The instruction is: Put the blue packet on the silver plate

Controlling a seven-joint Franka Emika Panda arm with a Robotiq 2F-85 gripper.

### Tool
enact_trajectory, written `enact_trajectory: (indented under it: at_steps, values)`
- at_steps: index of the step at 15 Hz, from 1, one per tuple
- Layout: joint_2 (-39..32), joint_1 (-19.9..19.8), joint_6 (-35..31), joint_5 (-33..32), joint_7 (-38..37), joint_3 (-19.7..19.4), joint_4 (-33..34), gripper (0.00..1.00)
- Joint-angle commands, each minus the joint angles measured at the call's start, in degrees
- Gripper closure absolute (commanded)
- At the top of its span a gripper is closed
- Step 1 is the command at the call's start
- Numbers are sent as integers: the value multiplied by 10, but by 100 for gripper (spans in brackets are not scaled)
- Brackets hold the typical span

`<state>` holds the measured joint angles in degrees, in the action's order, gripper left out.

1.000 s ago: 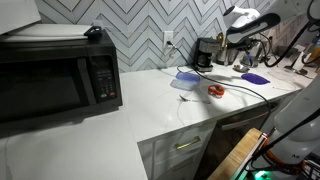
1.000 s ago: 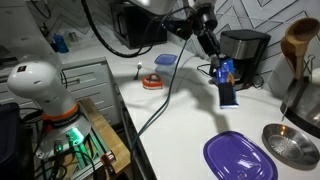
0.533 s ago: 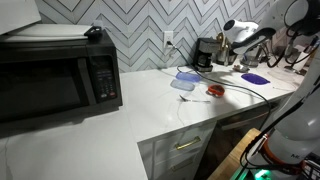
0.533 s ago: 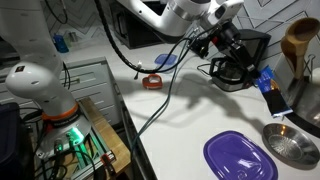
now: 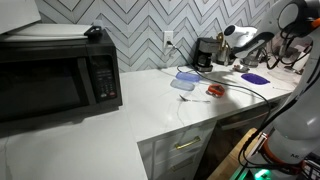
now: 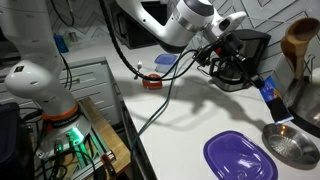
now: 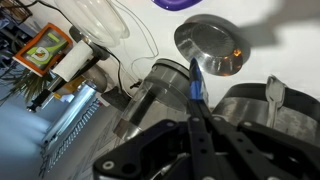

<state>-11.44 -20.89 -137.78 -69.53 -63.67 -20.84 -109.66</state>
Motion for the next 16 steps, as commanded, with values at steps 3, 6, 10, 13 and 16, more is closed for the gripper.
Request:
enact_trajectory:
  at_steps: [3,6,10,13,16]
  values:
    - [-37,1,14,-23,-9,-6,20,100]
    - [-72,-6,14,-41,-16,-13,39,100]
    - [-122,-16,3,-74,-29,-22,71,100]
    - [-152,-26,-2,-101,-27,-22,92,100]
    - [-175,-42,-19,-112,-17,-17,105,100]
